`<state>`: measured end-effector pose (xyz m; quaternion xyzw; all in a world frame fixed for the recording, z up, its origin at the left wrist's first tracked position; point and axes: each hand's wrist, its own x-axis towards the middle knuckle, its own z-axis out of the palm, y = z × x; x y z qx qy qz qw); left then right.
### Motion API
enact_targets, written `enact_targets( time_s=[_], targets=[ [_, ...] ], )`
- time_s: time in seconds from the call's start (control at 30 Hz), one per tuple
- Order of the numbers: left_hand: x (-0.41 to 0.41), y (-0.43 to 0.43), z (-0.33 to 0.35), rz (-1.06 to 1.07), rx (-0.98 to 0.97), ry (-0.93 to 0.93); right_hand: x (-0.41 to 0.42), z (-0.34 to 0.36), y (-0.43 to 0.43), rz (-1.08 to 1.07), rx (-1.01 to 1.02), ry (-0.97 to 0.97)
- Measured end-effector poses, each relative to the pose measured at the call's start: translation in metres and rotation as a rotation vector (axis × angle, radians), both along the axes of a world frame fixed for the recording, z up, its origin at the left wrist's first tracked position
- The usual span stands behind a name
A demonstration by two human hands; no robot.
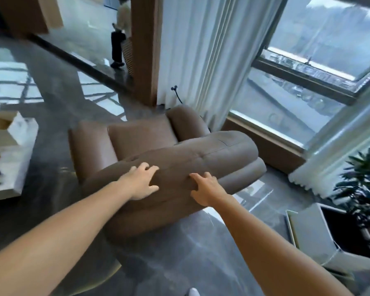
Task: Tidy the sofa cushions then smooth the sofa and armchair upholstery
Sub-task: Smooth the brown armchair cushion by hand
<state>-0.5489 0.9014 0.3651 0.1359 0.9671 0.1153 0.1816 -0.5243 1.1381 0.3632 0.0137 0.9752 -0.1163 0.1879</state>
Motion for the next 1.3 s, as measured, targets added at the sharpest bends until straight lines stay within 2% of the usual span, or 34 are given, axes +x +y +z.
enact_targets(
  time_s=[0.2, 0.4, 0.7, 0.87, 1.07, 1.17, 1.3],
  targets=[
    [-0.015, 0.061, -0.028, 0.169, -0.093, -0.056, -0.029, -0.036, 0.078, -0.08, -0.128, -0.001],
    [-0.02, 0.082, -0.042, 0.265, -0.134, 0.013, -0.042, -0.074, 0.124, 0.029, -0.195, 0.123],
    [-0.037, 0.17, -0.061, 0.407, -0.08, 0.11, -0.103, -0.079, 0.219, 0.145, -0.193, 0.19],
    [-0.07, 0.244, -0.082, 0.446, 0.006, 0.231, -0.169, -0.08, 0.297, 0.241, -0.166, 0.228],
    [-0.125, 0.367, -0.093, 0.54, 0.012, 0.235, -0.272, -0.08, 0.408, 0.357, -0.12, 0.173],
    [-0.156, 0.43, -0.092, 0.54, -0.003, 0.193, -0.319, -0.077, 0.454, 0.344, -0.103, 0.135],
    [-0.206, 0.489, -0.087, 0.413, 0.039, 0.168, -0.38, -0.067, 0.492, 0.226, -0.163, 0.09]
  ],
)
